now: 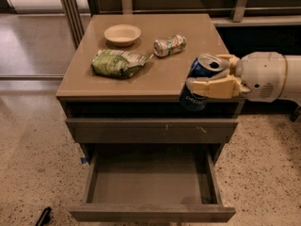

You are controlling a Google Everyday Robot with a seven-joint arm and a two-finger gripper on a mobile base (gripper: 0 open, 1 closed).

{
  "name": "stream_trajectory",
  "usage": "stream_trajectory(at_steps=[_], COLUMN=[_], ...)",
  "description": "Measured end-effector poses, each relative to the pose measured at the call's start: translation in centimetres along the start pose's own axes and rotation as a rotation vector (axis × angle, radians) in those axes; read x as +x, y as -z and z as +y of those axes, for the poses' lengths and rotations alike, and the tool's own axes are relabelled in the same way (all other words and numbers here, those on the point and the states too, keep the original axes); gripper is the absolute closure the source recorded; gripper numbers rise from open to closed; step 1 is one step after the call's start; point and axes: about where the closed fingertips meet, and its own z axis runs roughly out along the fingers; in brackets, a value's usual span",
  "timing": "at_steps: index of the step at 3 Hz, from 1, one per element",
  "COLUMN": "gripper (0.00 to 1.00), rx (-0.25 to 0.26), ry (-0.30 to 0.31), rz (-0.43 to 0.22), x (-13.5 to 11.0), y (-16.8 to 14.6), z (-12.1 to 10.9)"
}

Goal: Place pepsi can into middle drawer

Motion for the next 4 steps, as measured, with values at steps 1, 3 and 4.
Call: stream_trajectory(at_steps=[1, 3, 4], gripper=[1.00, 1.00, 1.00], rx=[-0.001, 0.091, 0.194], ry=[0.000, -0.040, -0.064], rz=[0.001, -0.051, -0.035], x=[0.0, 7.2, 14.4], y=[0.0, -1.1, -1.9], z=[0.0, 1.3, 2.3])
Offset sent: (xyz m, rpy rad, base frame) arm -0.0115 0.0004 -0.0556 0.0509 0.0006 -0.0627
